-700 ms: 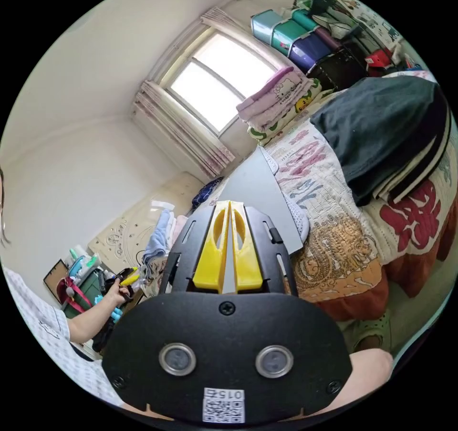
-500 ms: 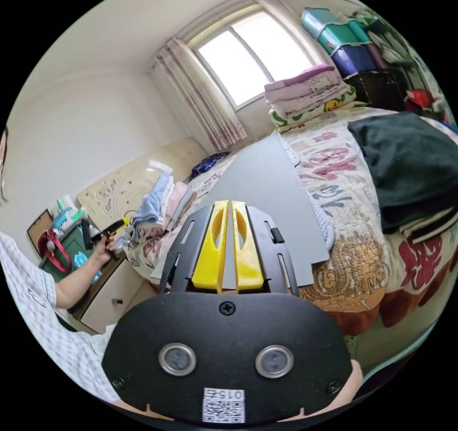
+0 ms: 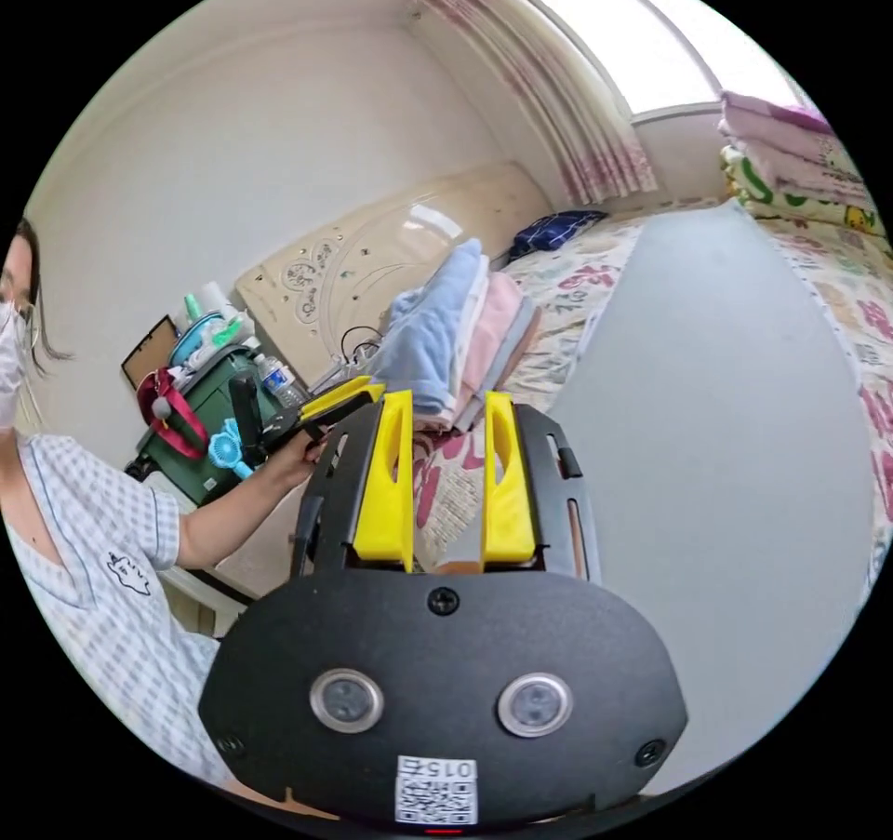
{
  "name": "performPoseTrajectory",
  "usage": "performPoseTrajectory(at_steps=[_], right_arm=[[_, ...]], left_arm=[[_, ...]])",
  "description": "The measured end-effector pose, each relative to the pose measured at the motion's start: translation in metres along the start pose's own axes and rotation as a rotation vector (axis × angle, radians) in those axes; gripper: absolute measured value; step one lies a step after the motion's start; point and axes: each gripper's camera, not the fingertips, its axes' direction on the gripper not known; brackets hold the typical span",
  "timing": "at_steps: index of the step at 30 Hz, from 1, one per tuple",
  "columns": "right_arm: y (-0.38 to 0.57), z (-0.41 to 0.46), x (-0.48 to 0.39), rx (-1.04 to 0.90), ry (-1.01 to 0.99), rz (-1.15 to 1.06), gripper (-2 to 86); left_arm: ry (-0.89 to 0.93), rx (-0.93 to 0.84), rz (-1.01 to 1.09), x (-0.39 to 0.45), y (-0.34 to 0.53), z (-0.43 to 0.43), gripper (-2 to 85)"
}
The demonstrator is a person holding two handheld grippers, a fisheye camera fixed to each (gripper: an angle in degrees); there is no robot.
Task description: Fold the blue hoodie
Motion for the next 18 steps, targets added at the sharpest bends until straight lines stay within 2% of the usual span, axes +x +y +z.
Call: performPoseTrajectory(at_steps=[4, 8, 12, 14, 18], right_arm=[[-0.048, 0.065, -0.001, -0.082, -0.096, 0.079, 13.9], [-0.082, 0.111, -0.012, -0.159, -0.158, 0.140, 15.2], [-0.100, 0.136, -0.028, -0.303, -0.208, 0.162, 11.2], [-0.109, 0.124, -0.040, -0.280, -0.224, 0.203, 6.1], [-0.119, 0.076, -0.066, -0.164, -0.253, 0.172, 3.5]], left_arm=[[0.082, -0.005, -0.091, -0.014, 0.005, 0.008, 6.7], [0.058, -0.013, -0.105, -0.006, 0.011, 0.015, 6.5], [0.075, -0.001, -0.168, -0.005, 0.021, 0.021, 6.8], [0.095, 0.010, -0.217, -0.006, 0.029, 0.018, 7.1], [0.050, 0.095, -0.307, -0.004, 0.051, -0.004, 7.1]])
